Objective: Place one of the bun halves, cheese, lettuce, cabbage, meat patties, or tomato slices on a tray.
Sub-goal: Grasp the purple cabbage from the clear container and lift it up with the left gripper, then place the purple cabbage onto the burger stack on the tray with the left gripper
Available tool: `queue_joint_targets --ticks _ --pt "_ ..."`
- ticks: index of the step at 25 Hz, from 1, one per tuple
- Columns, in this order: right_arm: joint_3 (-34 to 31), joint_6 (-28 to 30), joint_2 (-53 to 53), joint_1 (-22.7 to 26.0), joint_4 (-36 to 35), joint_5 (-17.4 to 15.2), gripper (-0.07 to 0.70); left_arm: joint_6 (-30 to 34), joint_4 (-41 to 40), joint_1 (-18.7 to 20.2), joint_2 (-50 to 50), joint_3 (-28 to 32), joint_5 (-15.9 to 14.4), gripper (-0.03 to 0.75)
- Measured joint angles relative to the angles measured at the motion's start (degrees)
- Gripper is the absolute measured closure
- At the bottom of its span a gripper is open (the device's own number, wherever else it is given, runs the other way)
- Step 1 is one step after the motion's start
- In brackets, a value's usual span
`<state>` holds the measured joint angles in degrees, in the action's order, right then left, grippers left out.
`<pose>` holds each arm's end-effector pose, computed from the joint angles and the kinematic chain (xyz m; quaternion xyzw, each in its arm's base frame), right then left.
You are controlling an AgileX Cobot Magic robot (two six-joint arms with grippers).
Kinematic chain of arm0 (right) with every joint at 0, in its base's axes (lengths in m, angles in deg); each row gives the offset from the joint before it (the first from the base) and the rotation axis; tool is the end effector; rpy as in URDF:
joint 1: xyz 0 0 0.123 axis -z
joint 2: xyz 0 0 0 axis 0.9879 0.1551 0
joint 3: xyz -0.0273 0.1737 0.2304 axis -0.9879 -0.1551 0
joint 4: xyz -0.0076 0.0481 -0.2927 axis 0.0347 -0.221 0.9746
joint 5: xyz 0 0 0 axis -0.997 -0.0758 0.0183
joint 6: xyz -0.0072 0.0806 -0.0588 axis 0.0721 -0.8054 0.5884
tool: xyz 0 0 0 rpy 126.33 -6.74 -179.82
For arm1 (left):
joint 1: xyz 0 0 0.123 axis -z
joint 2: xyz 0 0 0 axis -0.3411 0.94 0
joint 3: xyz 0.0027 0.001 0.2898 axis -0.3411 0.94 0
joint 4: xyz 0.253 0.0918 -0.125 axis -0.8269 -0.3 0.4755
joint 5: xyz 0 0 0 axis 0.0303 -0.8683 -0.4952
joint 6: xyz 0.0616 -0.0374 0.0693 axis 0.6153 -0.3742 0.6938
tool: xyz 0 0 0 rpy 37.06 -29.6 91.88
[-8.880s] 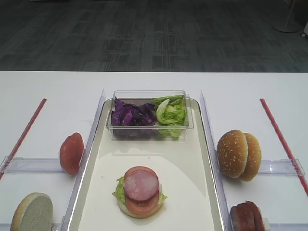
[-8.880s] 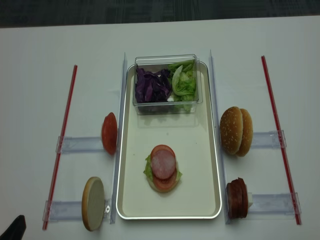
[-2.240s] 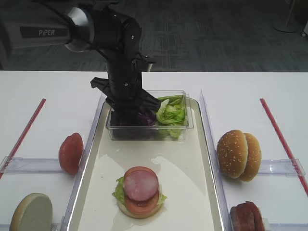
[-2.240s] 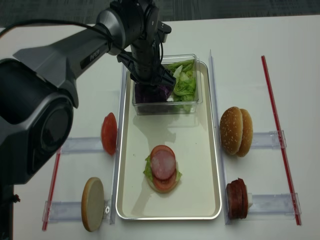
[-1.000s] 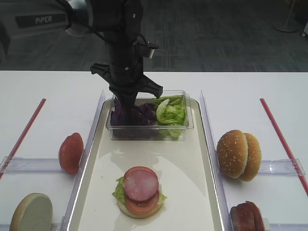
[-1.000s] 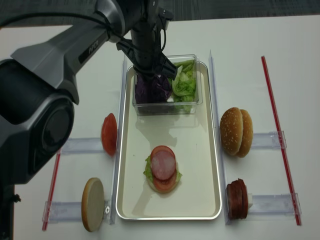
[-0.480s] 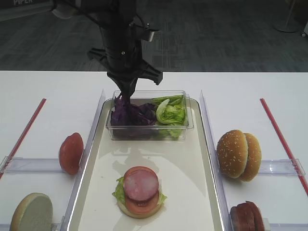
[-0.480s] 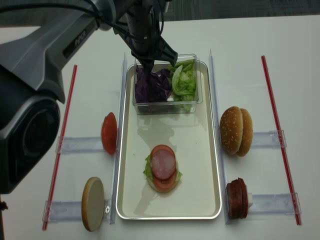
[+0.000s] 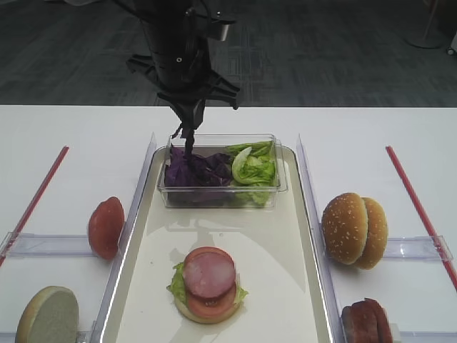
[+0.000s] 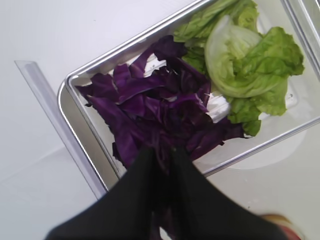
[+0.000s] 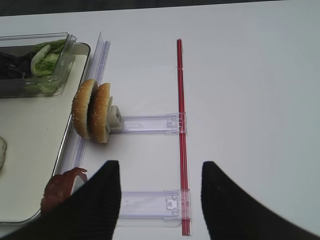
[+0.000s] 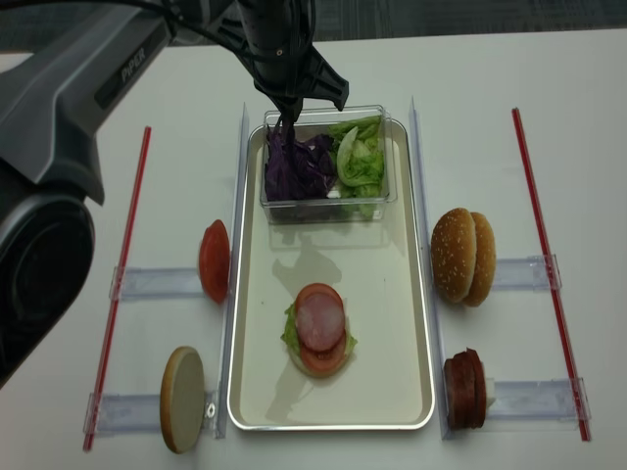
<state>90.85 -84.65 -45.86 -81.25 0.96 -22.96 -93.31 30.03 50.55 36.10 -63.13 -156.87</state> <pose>0.0346 0.0059 0.2867 0.0093 0.8666 0.0406 0.4973 0.4342 -0.2488 0.2715 0.2382 0.9579 -0.0109 0.1596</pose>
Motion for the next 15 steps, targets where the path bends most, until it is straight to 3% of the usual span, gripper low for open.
queue_joint_targets --ticks 15 --pt "0.00 0.00 0.00 0.00 0.00 0.00 0.232 0.31 1.16 1.28 -7.98 4.96 0.00 0.660"
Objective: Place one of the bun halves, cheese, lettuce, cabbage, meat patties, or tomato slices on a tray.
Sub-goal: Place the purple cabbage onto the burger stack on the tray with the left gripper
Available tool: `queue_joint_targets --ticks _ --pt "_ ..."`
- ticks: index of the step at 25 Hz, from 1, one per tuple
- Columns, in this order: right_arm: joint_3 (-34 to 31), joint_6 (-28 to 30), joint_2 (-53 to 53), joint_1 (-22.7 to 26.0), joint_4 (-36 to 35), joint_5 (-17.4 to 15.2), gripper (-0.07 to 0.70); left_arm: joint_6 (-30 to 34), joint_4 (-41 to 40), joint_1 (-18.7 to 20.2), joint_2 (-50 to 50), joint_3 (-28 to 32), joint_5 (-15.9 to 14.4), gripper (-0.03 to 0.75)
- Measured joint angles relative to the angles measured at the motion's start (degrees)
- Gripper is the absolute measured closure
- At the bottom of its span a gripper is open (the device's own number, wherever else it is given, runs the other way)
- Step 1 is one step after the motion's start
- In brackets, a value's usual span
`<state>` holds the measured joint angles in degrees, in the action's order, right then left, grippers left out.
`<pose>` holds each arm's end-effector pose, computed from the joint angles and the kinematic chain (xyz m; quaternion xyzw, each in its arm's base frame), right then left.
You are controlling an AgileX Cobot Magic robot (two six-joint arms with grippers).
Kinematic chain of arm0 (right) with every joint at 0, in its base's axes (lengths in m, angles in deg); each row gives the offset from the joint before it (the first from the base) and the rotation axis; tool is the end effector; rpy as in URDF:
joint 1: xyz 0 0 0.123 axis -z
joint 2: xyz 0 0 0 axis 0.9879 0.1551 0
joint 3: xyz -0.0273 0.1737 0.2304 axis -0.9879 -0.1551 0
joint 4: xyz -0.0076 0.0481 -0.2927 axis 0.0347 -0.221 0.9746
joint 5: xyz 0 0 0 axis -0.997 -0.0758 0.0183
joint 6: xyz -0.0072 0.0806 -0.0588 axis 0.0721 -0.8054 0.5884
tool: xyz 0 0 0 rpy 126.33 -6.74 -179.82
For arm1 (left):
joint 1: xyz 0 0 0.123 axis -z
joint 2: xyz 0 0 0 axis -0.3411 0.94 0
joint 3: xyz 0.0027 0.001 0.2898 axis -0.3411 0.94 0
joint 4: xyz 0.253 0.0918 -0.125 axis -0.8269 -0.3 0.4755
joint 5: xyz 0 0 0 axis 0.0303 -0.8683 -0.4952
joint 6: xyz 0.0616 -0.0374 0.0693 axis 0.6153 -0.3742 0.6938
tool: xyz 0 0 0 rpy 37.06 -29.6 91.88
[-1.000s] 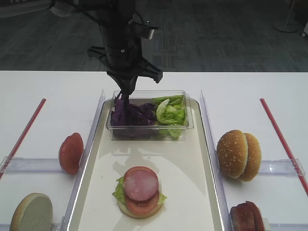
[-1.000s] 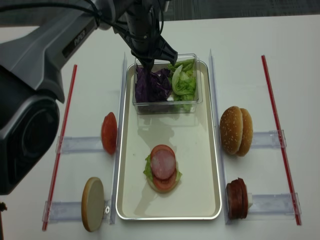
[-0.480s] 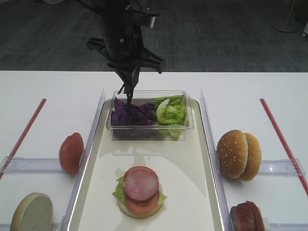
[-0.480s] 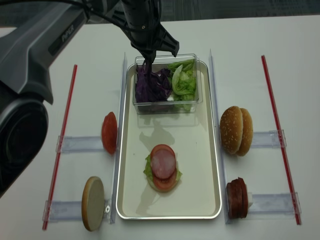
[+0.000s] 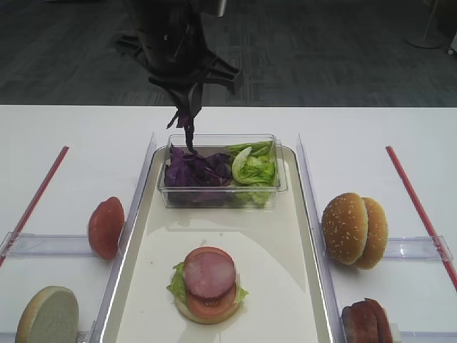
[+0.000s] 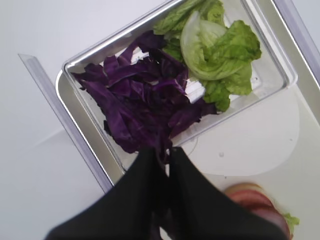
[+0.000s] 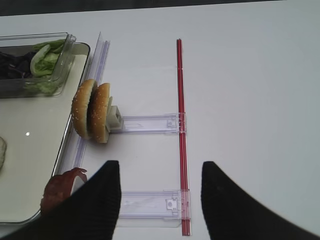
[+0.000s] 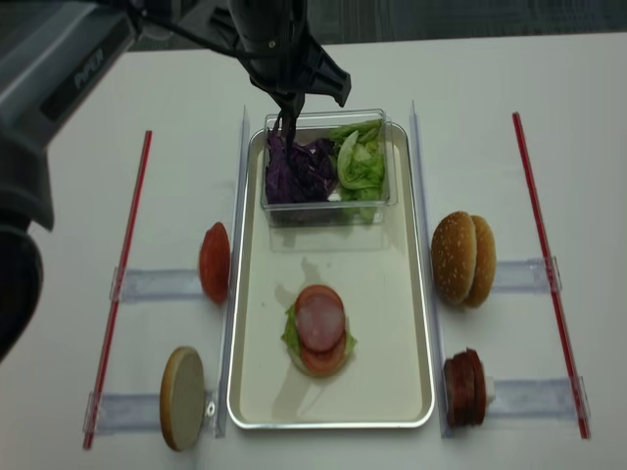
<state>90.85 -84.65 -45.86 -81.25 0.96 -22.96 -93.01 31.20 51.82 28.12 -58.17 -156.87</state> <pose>0.0346 0.0059 0.2867 0.0093 0.8666 0.0406 0.4973 0.4021 -0.2441 0.3105 0.2479 0.9512 -0.0295 0.1814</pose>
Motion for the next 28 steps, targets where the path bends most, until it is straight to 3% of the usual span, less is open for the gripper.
queue_joint_targets --ticks 11,28 --pt "0.00 0.00 0.00 0.00 0.00 0.00 0.232 0.05 0.00 3.71 -8.05 9.28 -0.26 0.660" --pt "0.00 0.00 0.00 0.00 0.00 0.00 0.232 -0.62 0.08 13.32 -13.47 22.86 -0.05 0.660"
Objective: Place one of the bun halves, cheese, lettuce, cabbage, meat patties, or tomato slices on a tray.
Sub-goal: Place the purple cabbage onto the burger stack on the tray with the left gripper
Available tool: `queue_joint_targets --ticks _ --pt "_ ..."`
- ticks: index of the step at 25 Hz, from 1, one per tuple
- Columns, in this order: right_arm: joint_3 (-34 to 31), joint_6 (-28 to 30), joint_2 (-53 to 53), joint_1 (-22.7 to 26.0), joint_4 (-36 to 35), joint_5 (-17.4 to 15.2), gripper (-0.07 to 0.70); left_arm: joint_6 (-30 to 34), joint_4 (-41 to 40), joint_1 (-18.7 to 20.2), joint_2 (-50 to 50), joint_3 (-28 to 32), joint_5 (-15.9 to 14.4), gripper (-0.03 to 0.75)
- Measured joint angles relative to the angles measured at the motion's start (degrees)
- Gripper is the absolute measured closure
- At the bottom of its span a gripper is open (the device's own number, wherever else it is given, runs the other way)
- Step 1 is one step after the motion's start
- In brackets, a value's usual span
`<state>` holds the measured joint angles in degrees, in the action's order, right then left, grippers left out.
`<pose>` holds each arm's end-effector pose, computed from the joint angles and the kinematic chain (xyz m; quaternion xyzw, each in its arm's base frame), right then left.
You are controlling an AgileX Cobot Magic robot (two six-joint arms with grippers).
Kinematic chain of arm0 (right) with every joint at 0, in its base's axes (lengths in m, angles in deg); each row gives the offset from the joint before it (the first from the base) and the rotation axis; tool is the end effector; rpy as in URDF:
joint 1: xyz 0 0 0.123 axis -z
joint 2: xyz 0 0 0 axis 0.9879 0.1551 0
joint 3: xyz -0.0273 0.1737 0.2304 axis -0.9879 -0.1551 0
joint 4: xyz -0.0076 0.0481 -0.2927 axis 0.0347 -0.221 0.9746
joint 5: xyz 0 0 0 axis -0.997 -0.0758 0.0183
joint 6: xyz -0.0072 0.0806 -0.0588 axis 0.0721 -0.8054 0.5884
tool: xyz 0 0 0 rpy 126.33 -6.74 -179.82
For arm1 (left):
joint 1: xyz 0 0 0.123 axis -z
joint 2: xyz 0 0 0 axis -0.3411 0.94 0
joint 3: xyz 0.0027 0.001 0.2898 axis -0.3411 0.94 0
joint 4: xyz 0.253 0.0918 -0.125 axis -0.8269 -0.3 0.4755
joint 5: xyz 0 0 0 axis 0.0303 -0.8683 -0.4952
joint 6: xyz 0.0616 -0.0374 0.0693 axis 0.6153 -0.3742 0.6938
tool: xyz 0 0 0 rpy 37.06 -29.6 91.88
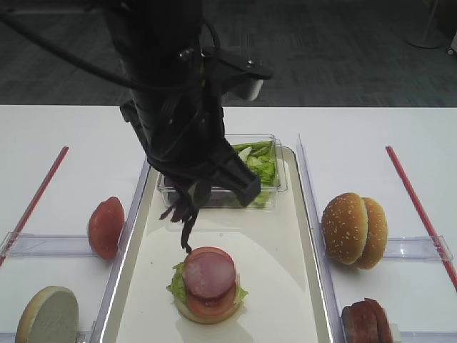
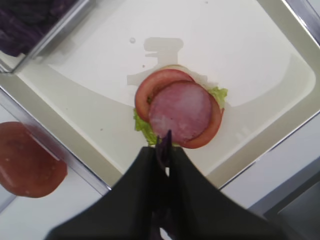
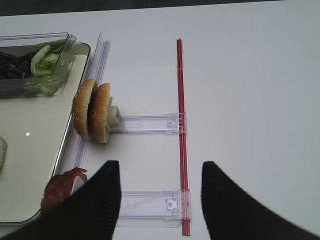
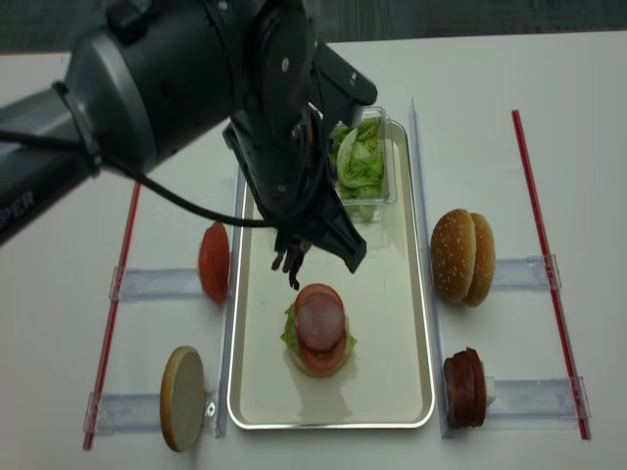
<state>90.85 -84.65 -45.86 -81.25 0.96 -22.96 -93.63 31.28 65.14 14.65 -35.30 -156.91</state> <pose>0.0346 0.0059 0.2867 0.0093 0.8666 0.0406 0.4973 0.2796 -0.2746 0.2827 0.3575 0.9282 -0.0186 0.1018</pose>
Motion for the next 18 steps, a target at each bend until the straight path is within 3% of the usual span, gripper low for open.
queue_joint_targets --ticks 5,12,18 --pt "0.00 0.00 0.00 0.00 0.00 0.00 0.232 -1.29 0.15 2.72 0.00 2.18 0.21 0.660" --pt "0.00 0.00 0.00 0.00 0.00 0.00 0.232 -2.29 0.15 2.81 0.00 6.50 0.48 0.660" --pt "0.00 0.00 0.00 0.00 0.00 0.00 0.232 -2.67 0.15 2.81 0.00 9.37 3.79 0.661"
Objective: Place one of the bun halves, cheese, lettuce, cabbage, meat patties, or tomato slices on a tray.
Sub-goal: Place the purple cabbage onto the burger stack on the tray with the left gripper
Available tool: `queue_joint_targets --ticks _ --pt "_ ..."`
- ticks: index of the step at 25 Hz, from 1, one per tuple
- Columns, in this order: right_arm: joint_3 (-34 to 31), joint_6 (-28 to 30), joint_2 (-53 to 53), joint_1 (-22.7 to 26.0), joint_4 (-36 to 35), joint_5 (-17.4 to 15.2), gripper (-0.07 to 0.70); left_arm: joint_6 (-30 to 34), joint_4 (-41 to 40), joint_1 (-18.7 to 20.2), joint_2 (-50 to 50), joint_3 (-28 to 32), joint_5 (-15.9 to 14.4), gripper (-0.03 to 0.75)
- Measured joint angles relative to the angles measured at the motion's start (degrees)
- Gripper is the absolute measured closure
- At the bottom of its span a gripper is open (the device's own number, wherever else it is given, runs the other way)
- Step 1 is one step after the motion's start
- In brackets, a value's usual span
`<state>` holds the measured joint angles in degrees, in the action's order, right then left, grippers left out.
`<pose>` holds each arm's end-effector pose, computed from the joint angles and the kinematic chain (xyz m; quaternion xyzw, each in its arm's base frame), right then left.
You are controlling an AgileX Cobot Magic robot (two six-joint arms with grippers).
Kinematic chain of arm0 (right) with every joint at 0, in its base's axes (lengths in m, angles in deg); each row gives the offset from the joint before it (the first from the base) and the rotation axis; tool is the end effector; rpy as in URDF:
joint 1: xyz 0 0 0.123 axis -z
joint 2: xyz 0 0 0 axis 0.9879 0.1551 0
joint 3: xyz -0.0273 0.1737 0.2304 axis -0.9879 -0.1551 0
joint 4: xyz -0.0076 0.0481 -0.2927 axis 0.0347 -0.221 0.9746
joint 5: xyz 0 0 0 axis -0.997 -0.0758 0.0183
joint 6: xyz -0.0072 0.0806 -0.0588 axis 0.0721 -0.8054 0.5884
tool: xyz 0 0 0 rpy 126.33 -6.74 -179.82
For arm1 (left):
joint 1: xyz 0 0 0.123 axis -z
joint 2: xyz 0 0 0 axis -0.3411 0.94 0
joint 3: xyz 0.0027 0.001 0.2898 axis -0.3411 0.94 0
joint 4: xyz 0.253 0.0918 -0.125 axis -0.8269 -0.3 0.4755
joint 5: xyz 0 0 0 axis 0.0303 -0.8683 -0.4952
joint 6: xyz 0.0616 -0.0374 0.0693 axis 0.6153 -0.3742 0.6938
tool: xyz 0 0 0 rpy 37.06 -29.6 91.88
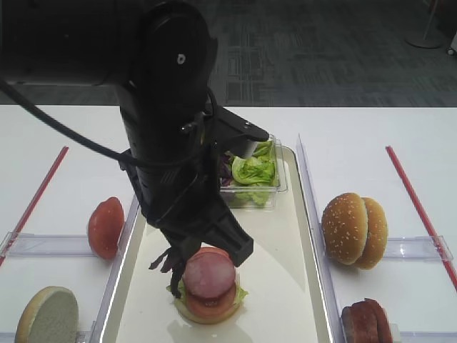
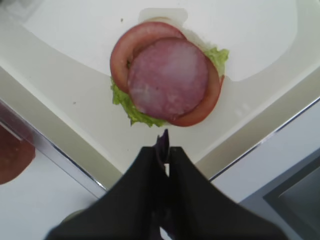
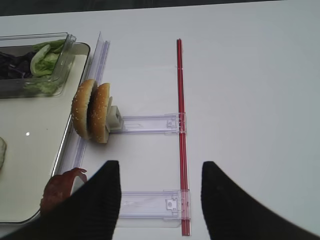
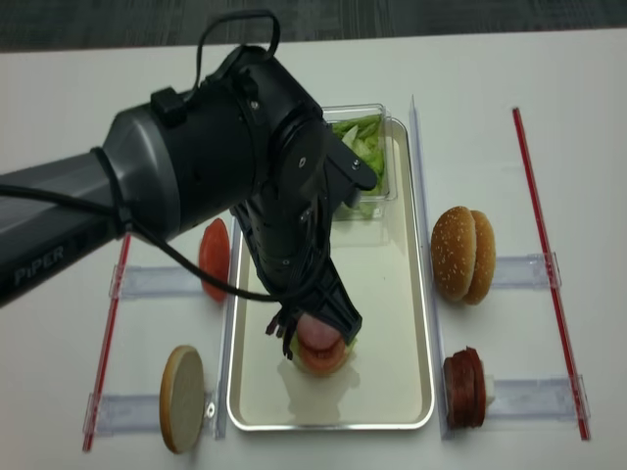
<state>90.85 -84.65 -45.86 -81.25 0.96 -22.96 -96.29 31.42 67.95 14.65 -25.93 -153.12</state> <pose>0.0346 0.0059 0.2867 0.0093 0.8666 0.0406 0.4973 0.2541 -0.2755 0.2334 0.3623 0.9303 -0.0030 0.0567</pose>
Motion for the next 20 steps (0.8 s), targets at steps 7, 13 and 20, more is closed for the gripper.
queue_joint_targets --ticks 7,13,20 --pt "0.00 0.00 0.00 0.00 0.00 0.00 0.232 -0.10 -0.13 0.00 0.00 0.00 3.52 0.661" --pt "0.00 0.00 0.00 0.00 0.00 0.00 0.232 -0.10 -1.71 0.00 0.00 0.00 5.06 0.661" --pt "0.00 0.00 0.00 0.00 0.00 0.00 0.232 -0.10 -1.76 0.00 0.59 0.00 5.69 0.662"
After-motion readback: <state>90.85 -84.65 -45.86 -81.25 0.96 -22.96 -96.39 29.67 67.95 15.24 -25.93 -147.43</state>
